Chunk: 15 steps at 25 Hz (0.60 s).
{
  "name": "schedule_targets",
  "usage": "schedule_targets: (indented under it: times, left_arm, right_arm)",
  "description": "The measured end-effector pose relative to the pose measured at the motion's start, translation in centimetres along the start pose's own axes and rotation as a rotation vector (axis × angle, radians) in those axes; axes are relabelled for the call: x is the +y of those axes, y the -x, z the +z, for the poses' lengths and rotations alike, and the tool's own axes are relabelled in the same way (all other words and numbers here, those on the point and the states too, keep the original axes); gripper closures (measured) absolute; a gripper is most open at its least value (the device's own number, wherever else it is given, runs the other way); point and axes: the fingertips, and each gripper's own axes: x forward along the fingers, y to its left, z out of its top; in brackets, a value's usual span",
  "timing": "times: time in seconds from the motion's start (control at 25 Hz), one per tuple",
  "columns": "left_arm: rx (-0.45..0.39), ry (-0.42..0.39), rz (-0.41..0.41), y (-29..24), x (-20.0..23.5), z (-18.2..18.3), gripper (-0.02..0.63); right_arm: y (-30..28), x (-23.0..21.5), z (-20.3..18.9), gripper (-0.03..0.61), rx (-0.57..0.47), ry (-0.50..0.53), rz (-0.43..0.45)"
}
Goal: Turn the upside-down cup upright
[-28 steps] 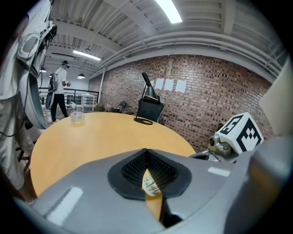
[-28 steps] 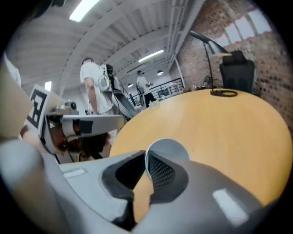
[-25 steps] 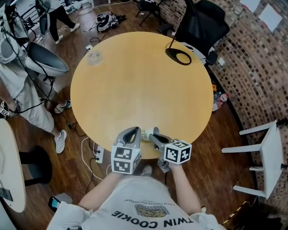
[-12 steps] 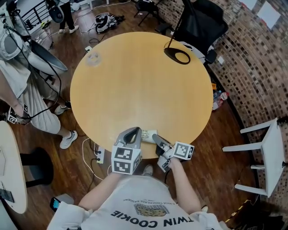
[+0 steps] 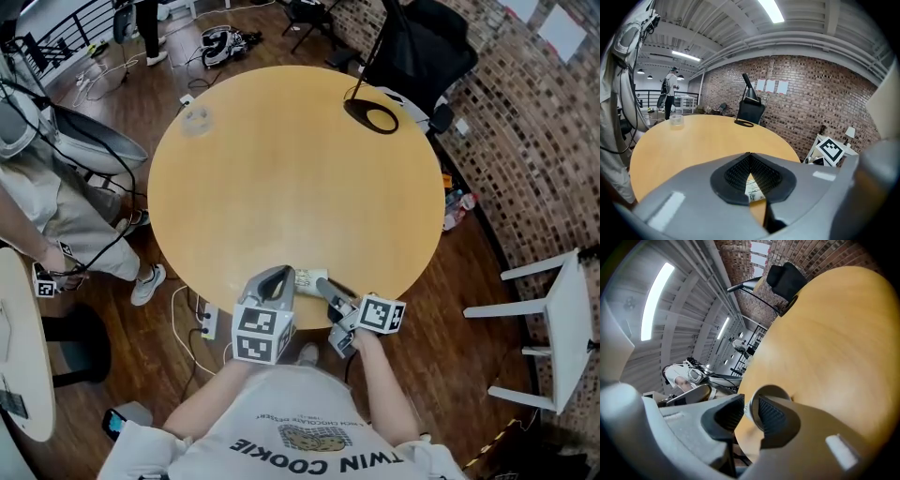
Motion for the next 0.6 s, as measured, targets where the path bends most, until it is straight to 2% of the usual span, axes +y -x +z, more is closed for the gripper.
schedule_targets:
  times: [0.6]
  left_arm:
    - [-0.007, 0.015, 0.008, 0.13, 0.15, 0.15, 0.607]
  right_arm:
    - [0.53, -0.71, -0.20, 0.465, 0.060, 0.065, -0.077]
